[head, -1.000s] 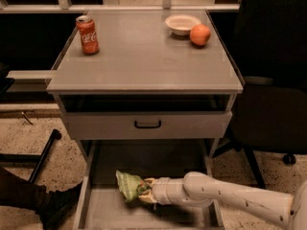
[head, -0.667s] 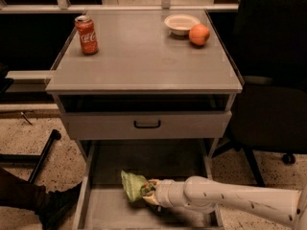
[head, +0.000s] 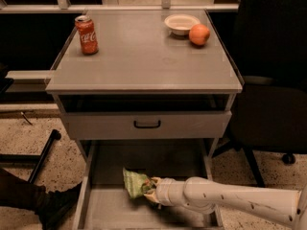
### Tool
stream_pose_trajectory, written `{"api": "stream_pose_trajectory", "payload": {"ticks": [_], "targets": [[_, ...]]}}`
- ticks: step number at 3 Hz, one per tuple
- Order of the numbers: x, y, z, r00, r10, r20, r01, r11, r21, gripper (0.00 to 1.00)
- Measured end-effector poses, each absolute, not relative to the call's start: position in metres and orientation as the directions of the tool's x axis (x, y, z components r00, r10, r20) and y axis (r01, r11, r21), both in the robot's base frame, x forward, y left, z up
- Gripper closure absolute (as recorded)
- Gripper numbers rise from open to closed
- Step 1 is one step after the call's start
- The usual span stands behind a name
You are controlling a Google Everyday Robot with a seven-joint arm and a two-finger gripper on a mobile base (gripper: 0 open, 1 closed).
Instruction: Place green jalapeno chip bag into middle drawer
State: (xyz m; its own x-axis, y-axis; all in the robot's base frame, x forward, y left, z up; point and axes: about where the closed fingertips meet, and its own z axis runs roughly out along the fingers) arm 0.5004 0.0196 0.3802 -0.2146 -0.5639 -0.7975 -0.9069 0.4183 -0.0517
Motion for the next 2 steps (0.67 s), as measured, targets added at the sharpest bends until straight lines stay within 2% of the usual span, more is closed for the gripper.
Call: {"api": "stream_pose_trajectory", "payload": {"ticks": [2], "targets": [[0.5004,0.0197,0.3802,-0.215,-0.564,-0.797,-0.907,0.418,-0.052,0.35]]}}
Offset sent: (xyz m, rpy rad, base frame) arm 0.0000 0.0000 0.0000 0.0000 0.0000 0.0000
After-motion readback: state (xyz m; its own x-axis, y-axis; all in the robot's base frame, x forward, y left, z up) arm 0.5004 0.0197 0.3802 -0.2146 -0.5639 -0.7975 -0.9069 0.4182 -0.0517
